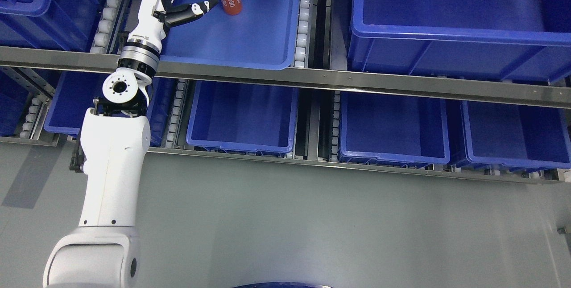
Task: Grab orange capacitor from left shelf to right desk
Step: 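Reach the left hand into the upper blue bin toward the orange capacitor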
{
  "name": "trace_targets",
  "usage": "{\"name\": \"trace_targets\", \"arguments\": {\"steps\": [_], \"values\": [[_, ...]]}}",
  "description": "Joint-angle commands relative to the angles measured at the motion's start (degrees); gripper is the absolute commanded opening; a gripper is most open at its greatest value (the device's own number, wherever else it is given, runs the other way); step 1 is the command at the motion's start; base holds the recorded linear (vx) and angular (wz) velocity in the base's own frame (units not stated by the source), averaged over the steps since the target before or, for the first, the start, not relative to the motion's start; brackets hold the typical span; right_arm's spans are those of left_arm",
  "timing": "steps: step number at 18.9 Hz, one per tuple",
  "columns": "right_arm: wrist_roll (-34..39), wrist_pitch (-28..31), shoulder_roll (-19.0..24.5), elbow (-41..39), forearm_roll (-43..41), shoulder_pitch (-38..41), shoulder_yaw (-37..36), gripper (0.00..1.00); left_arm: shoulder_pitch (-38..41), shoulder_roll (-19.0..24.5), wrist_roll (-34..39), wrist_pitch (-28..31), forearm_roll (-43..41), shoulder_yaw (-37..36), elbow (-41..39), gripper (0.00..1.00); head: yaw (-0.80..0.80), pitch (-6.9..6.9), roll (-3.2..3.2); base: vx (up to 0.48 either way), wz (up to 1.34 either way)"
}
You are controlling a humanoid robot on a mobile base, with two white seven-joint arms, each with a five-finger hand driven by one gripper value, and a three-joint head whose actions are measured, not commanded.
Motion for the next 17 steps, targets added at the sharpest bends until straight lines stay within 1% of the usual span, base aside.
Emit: {"name": "trace_targets", "arguments": {"steps": [1, 4, 6, 10, 14, 17], "values": [[0.0, 0.0, -1.0, -1.9, 0.3, -0.1, -0.6, 1.0, -6.2, -1.0, -0.2, 0.5, -0.7, -4.4, 17.1, 0.99, 0.0, 0.0, 0.0, 0.0, 0.0], [0.0, 0.0, -1.0, -1.9, 0.3, -0.2, -0.6, 1.0, -8.7, -1.5, -0.1, 0.3, -0.8, -6.7, 23.0, 0.99, 0.0, 0.0, 0.0, 0.0, 0.0], [0.0, 0.0, -1.0, -1.9, 0.3, -0.1, -0.6, 1.0, -9.5, -1.6, -0.1, 0.2, -0.8, -7.9, 24.9, 0.99, 0.0, 0.0, 0.0, 0.0, 0.0], [0.0, 0.0, -1.0, -1.9, 0.3, -0.1, -0.6, 1.0, -11.2, -1.3, -0.1, -0.7, -2.7, -7.8, 28.1, 0.99, 0.0, 0.0, 0.0, 0.0, 0.0], [0.0, 0.0, -1.0, -1.9, 0.3, -0.1, -0.6, 1.0, -12.7, -1.9, -0.1, -1.6, -2.7, -8.0, 31.3, 0.95, 0.0, 0.0, 0.0, 0.0, 0.0], [0.0, 0.0, -1.0, -1.9, 0.3, -0.1, -0.6, 1.0, -13.3, -2.3, 0.0, -1.6, -2.9, -8.2, 31.9, 0.9, 0.0, 0.0, 0.0, 0.0, 0.0]]}}
